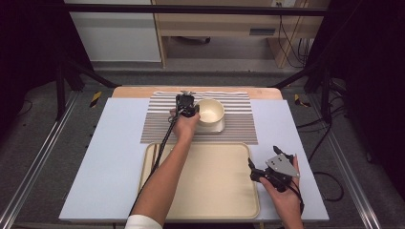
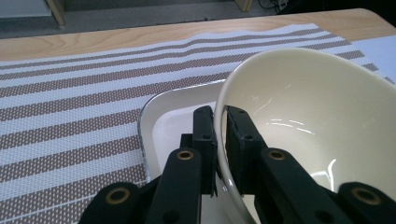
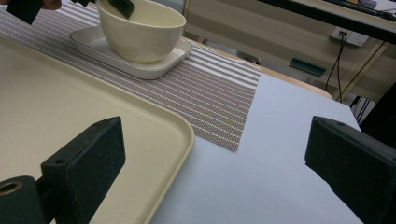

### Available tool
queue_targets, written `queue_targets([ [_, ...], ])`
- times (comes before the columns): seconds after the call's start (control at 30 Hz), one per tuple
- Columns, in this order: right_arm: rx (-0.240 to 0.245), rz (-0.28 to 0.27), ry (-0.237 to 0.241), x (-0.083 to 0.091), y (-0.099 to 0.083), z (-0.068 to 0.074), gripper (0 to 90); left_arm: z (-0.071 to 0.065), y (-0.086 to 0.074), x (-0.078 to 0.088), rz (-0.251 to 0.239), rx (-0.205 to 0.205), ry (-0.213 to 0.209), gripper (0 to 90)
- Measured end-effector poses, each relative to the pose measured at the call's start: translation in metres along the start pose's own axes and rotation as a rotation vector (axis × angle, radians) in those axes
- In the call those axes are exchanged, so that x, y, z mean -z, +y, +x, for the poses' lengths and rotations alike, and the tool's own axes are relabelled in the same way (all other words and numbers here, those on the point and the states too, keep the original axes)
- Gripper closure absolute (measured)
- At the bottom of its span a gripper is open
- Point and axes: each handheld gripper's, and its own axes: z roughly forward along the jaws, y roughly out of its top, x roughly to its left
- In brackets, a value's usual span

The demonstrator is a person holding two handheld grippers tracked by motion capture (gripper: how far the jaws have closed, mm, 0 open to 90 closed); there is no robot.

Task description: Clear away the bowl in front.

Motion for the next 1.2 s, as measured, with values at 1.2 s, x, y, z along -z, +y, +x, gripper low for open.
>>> queue_targets([
  [1.2,-0.009,-0.021,0.008,0.002,0.004,0.004,5.2,-0.008,-0.008,0.11,-0.107,-0.035,-0.062,82.0],
])
